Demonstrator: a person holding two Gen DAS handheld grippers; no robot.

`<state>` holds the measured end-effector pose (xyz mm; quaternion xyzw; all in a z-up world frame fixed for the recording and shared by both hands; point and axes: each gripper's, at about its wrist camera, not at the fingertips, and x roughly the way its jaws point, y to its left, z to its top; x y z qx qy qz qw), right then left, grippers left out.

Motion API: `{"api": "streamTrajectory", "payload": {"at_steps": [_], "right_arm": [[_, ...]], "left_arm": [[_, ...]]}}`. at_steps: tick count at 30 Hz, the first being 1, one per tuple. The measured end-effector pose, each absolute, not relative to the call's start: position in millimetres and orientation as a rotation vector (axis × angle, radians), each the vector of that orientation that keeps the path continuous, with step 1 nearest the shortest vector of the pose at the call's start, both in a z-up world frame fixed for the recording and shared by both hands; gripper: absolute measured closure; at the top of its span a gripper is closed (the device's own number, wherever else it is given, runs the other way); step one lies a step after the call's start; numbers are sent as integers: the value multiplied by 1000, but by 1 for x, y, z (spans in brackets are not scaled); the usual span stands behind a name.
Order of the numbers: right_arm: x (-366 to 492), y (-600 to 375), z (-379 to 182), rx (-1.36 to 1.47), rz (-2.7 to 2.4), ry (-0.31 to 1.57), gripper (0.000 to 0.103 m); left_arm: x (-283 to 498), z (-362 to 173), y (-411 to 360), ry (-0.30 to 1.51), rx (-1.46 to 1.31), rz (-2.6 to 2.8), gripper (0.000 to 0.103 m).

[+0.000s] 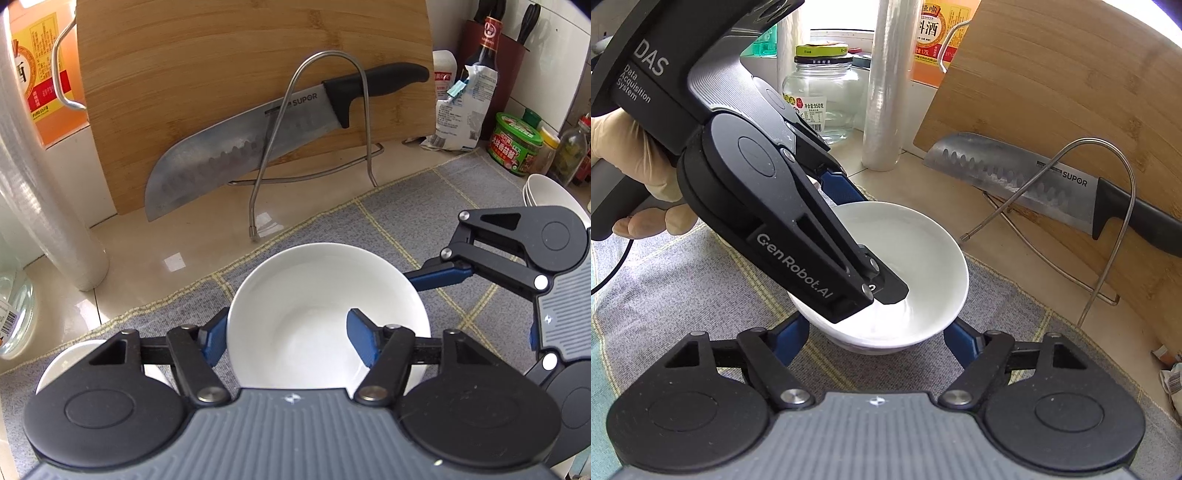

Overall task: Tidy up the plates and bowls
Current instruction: 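Carry the floral bowl with the left gripper over the set-down white bowl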

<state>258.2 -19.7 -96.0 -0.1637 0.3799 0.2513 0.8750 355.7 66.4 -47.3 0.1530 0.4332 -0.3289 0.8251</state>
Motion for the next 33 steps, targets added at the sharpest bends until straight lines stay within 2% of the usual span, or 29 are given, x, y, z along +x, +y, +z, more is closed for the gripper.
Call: {"api": "streamTrajectory", "payload": {"at_steps": [19, 33], "right_arm": [[248, -20, -81, -340, 541, 815, 20], [215, -22, -60, -320, 551, 797, 20]], "left_arm": [[340, -28, 67, 917, 321, -690, 37], [300, 0, 71, 873, 319, -674, 37]]}}
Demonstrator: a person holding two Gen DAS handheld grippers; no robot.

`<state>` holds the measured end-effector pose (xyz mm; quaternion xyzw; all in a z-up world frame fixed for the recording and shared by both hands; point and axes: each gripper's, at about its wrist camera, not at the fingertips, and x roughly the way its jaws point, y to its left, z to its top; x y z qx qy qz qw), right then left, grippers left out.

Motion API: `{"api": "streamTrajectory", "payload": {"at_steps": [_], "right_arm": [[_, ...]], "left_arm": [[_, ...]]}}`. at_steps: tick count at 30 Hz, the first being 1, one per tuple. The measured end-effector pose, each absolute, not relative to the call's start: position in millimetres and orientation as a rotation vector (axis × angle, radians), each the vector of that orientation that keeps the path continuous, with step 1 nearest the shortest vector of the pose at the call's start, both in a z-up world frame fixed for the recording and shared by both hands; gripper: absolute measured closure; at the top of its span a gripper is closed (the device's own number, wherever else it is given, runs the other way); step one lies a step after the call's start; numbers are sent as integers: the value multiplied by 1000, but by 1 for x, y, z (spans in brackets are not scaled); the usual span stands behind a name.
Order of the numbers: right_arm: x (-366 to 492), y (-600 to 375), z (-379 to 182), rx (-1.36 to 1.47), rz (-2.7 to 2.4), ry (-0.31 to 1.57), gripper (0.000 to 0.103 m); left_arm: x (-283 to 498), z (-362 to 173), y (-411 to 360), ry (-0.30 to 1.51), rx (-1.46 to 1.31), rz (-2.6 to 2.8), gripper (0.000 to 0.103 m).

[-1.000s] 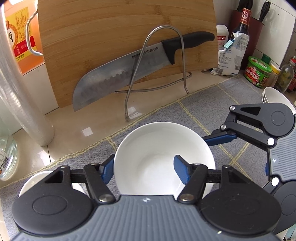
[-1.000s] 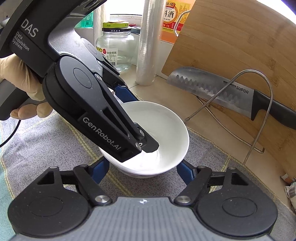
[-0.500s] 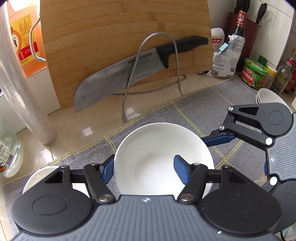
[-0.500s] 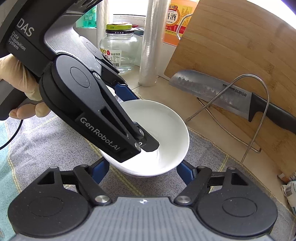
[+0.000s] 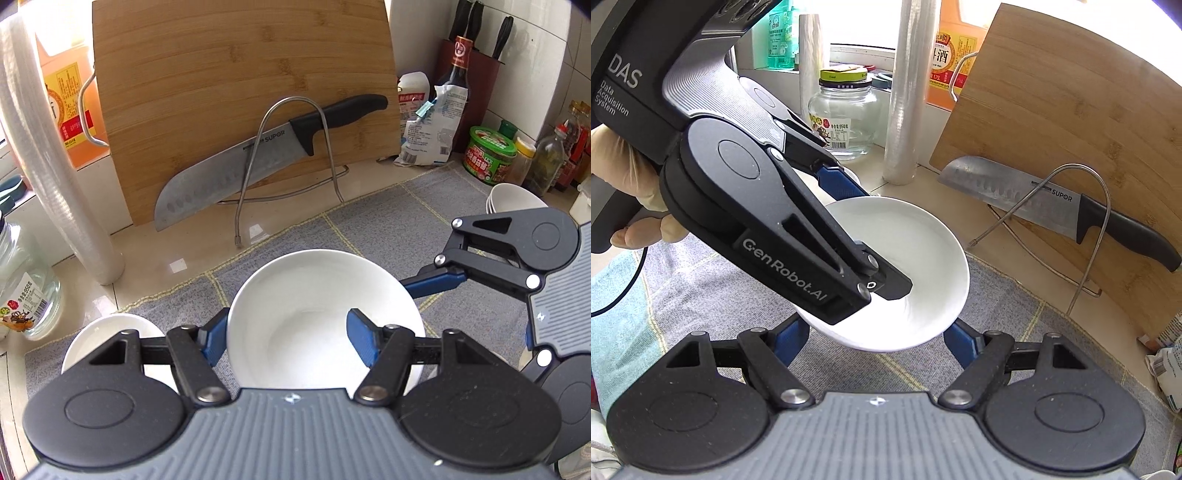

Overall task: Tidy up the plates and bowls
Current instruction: 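Carry the floral bowl with the left gripper over the set-down white bowl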

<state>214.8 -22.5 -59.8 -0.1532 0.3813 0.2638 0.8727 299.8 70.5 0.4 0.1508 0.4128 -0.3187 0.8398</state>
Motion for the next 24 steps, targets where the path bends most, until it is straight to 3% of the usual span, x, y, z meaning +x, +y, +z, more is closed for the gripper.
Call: {"api": "streamTrajectory", "payload": {"at_steps": [24], "right_arm": [[140, -42, -39, -305, 467, 784, 20]], "left_arm": [[231, 19, 56, 834, 331, -756, 37]]}}
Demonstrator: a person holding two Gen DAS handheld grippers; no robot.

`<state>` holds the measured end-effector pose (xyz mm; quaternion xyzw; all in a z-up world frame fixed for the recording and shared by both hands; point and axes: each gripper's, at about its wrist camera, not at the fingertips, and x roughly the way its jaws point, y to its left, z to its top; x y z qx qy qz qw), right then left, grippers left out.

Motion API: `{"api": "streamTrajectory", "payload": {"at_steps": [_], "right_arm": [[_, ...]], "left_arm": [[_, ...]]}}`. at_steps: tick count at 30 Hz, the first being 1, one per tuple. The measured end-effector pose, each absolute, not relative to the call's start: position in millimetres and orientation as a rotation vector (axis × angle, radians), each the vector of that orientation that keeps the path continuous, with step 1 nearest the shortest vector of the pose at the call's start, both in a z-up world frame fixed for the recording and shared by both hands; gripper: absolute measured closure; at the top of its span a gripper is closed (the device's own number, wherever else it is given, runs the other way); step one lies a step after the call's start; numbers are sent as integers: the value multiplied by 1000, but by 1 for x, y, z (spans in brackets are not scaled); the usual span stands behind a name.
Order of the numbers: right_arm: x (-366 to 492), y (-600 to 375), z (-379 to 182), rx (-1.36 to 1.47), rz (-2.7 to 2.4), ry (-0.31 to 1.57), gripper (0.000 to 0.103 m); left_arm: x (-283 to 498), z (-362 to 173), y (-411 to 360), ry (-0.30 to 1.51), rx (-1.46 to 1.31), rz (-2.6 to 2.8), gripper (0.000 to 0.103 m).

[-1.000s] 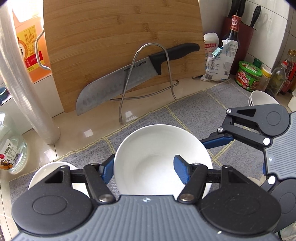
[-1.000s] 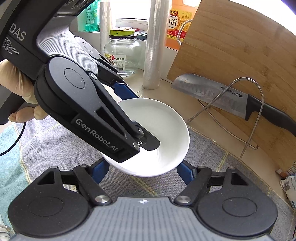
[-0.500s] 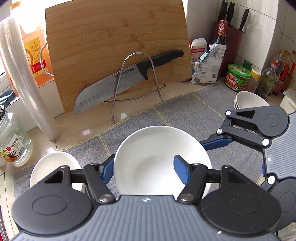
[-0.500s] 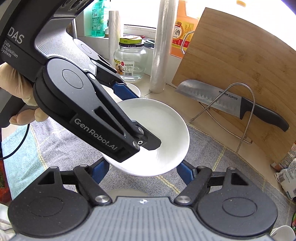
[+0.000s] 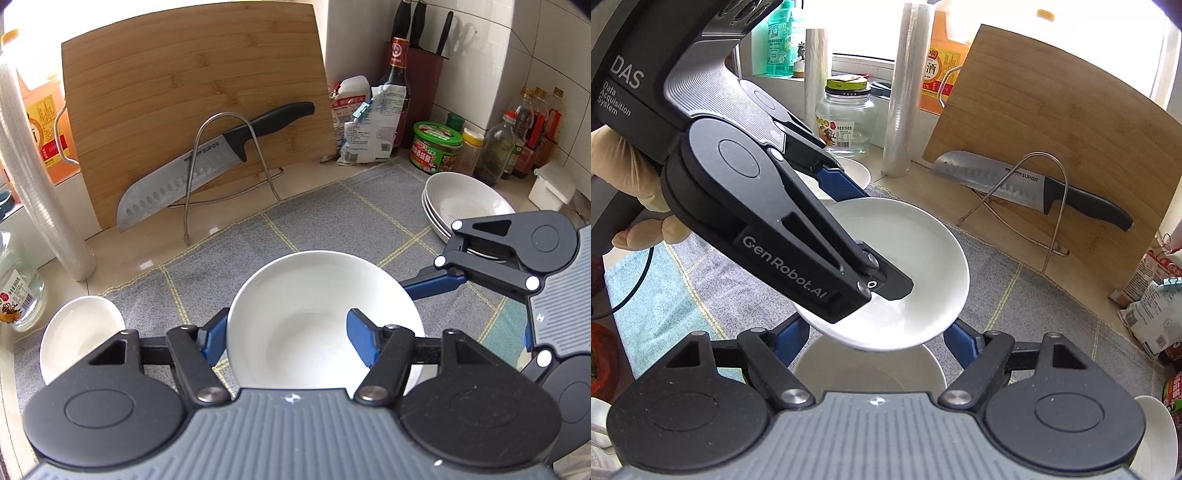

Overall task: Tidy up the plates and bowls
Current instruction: 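Carry the floral bowl with the left gripper over the set-down white bowl, then lower the floral bowl into the white bowl and open the left gripper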

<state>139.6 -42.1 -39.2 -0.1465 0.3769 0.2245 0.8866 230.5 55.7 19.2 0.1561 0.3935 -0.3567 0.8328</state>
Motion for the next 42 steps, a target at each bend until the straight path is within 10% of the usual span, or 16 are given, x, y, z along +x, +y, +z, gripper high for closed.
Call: {"api": "streamTrajectory", "payload": {"at_steps": [42], "right_arm": [[108, -67, -65, -217, 419, 895, 20]], "left_arm": [[202, -18, 30, 895, 350, -872, 37]]}}
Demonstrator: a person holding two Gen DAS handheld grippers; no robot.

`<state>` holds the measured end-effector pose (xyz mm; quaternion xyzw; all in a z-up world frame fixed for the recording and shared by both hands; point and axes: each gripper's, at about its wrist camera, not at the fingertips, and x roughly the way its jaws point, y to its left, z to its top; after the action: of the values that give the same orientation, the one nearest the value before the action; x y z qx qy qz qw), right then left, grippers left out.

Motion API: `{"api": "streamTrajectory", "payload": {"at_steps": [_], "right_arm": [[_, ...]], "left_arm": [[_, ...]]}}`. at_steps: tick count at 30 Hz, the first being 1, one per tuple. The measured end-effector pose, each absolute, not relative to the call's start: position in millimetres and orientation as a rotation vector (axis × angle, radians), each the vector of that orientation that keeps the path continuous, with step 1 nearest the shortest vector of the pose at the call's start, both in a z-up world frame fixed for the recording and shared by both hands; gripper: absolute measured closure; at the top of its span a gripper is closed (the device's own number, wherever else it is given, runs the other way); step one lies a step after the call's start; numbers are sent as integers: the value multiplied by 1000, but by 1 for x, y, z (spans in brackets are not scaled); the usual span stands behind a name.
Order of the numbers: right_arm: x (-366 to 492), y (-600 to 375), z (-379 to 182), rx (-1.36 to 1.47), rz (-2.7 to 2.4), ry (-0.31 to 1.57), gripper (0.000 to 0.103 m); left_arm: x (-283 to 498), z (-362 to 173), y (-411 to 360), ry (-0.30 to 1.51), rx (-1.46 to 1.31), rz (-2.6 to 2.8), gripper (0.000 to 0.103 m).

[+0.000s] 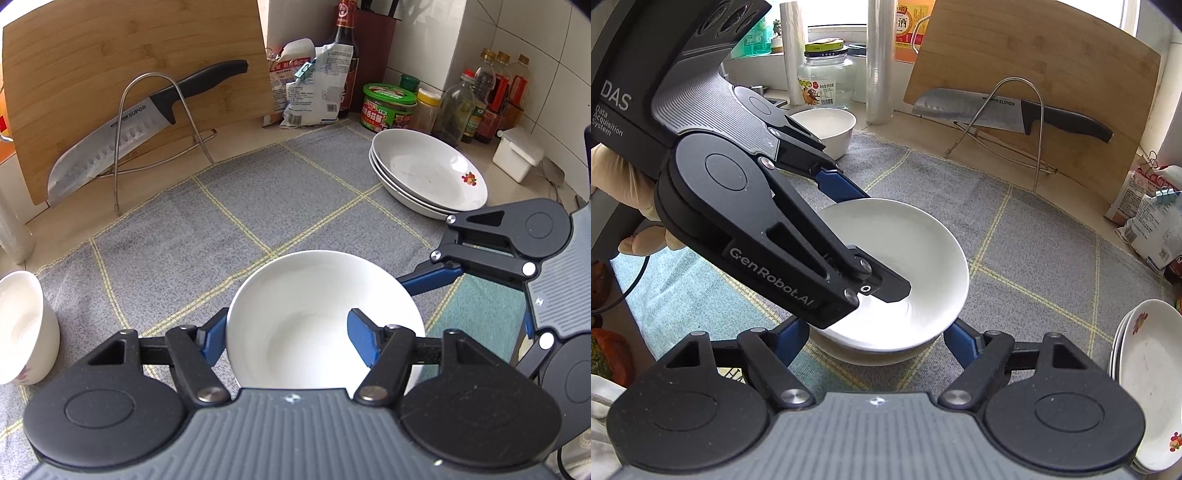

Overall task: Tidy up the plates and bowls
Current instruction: 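Lower the floral bowl into the white bowl and open the left gripper, then lift the left gripper away from the stacked bowls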

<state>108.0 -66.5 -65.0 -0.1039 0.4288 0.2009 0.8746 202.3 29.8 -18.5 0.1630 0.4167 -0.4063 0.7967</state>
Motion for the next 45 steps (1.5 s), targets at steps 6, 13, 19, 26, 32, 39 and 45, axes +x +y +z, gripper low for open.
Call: {"api": "streamTrajectory", "payload": {"at_steps": [6, 13, 19, 26, 32, 39, 45], "right_arm": [[109, -67, -66, -219, 419, 897, 20], [108, -66, -66, -213, 427, 894, 20], [106, -69, -62, -193, 426, 860, 0], [99, -71, -53, -188, 431, 820, 0], [94, -70, -58, -195, 434, 840, 0], [90, -73, -63, -178, 419, 860, 0], [90, -74, -66, -161, 411, 869, 0]], "left_arm": [[202, -20, 29, 894, 355, -871, 37], [203, -22, 30, 886, 361, -860, 35], [202, -21, 32, 882, 352, -865, 35], [193, -10, 39, 857, 314, -873, 26], [179, -8, 44, 857, 280, -882, 25], [170, -12, 53, 864, 215, -861, 25], [164, -15, 52, 838, 227, -851, 25]]}}
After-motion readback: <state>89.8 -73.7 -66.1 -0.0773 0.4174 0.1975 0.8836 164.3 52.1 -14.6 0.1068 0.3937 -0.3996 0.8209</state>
